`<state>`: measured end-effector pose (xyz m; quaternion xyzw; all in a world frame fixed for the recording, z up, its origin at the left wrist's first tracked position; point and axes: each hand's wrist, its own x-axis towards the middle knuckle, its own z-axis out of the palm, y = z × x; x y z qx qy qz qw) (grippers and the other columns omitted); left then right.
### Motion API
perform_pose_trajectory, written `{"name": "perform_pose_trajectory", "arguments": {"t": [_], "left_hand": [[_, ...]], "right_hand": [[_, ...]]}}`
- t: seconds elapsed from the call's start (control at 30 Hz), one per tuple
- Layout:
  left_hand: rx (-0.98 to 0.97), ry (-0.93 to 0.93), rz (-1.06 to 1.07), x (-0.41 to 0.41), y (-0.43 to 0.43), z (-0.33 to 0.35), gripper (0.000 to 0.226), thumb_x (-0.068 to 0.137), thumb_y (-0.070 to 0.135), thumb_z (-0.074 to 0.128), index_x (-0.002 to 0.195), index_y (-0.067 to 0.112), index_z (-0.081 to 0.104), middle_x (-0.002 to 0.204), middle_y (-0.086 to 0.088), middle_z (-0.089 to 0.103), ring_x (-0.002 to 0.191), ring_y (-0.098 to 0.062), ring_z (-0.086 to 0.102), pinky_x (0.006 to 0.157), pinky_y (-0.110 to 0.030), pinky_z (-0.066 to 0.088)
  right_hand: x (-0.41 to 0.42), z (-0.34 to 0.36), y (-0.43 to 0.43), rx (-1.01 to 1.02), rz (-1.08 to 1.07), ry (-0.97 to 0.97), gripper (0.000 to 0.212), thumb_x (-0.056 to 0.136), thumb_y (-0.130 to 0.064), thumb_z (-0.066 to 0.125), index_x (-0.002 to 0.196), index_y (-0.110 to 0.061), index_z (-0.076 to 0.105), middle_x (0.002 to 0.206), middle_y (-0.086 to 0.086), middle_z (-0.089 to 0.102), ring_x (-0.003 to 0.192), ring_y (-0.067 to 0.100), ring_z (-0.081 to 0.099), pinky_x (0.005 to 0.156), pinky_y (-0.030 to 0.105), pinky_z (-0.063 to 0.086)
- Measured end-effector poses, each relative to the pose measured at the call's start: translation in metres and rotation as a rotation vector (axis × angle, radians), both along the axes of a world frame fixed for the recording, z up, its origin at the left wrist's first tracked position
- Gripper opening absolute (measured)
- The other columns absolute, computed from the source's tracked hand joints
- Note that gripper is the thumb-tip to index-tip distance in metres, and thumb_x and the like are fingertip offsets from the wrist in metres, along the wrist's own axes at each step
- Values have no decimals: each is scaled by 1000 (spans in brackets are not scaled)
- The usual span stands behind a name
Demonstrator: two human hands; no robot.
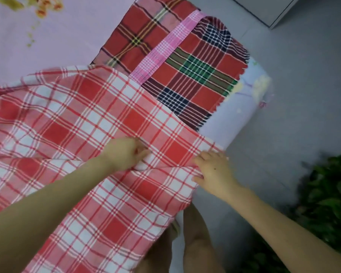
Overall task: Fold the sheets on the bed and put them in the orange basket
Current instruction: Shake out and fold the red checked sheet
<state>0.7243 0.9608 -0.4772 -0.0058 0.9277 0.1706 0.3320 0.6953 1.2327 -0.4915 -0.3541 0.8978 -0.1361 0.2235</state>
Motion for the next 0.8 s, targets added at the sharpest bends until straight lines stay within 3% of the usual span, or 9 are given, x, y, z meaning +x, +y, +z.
{"name": "perform_pose_trajectory", "arguments": {"t": [0.1, 0.2, 0.33, 0.4, 0.47, 0.53, 0.6, 0.67, 0.8], "left_hand": [[41, -64, -92, 40, 4, 4, 58, 88, 64, 29, 81, 20, 66, 81, 0, 62, 76, -21, 58, 63, -26, 38], [63, 12, -165, 84, -2, 13, 70, 77, 62, 12, 81, 18, 66, 77, -4, 68, 75, -26, 63, 60, -27, 37], [-22, -34, -304, 132, -5, 20, 42, 91, 45, 38, 83, 18, 69, 84, 0, 70, 81, -20, 66, 65, -25, 46], [-87, -65, -269, 153, -5, 25, 36, 91, 40, 45, 81, 15, 69, 83, -1, 68, 82, -23, 66, 66, -27, 48], [-96, 132, -131, 161, -11, 23, 34, 83, 38, 50, 64, 15, 67, 64, -3, 62, 58, -26, 64, 48, -28, 51], [-158, 310, 24, 160, -16, 16, 15, 75, 27, 66, 80, 13, 71, 70, -6, 61, 62, -30, 61, 53, -34, 52], [-200, 294, 23, 146, -14, 11, 31, 70, 23, 74, 98, 13, 69, 80, -9, 60, 72, -34, 58, 63, -41, 52], [-199, 241, -39, 132, -10, 10, 31, 75, 27, 73, 102, 14, 68, 87, -11, 63, 80, -35, 59, 71, -43, 51], [-105, 132, -87, 130, -3, 15, 27, 87, 28, 48, 99, 12, 67, 96, -8, 68, 90, -31, 63, 71, -33, 48]], "right_hand": [[27, 3, -3, -16, 49, 55, 34, 34, -6, 83, 53, -18, 57, 51, -4, 57, 47, 19, 54, 56, 25, 42], [73, 5, 17, -111, 166, 22, 31, 42, -3, 81, 66, -18, 67, 70, -5, 66, 65, 16, 62, 61, 26, 49], [118, -2, 43, 82, 350, -109, 36, 43, -13, 87, 74, -25, 74, 82, -7, 67, 76, 16, 64, 61, 29, 53], [131, -2, 40, 24, 215, -126, 26, 47, -15, 88, 65, -22, 71, 73, -6, 63, 68, 15, 61, 53, 28, 52], [135, 1, 24, -78, -34, -164, 15, 65, -12, 81, 74, -16, 70, 79, -2, 65, 73, 18, 63, 59, 34, 56], [135, 7, -3, -103, -217, -122, 19, 74, -18, 76, 91, -12, 68, 91, 2, 66, 86, 22, 63, 73, 38, 56], [129, 5, -29, -16, -284, -15, 38, 69, -28, 80, 100, -11, 67, 93, 5, 66, 87, 25, 61, 73, 38, 53], [122, 7, -53, 77, -303, 30, 44, 61, -30, 84, 95, -8, 68, 85, 8, 66, 79, 28, 61, 66, 38, 50], [124, 11, -74, 56, -270, 57, 13, 67, -2, 74, 67, -8, 62, 67, 7, 63, 63, 25, 60, 54, 27, 33]]}}
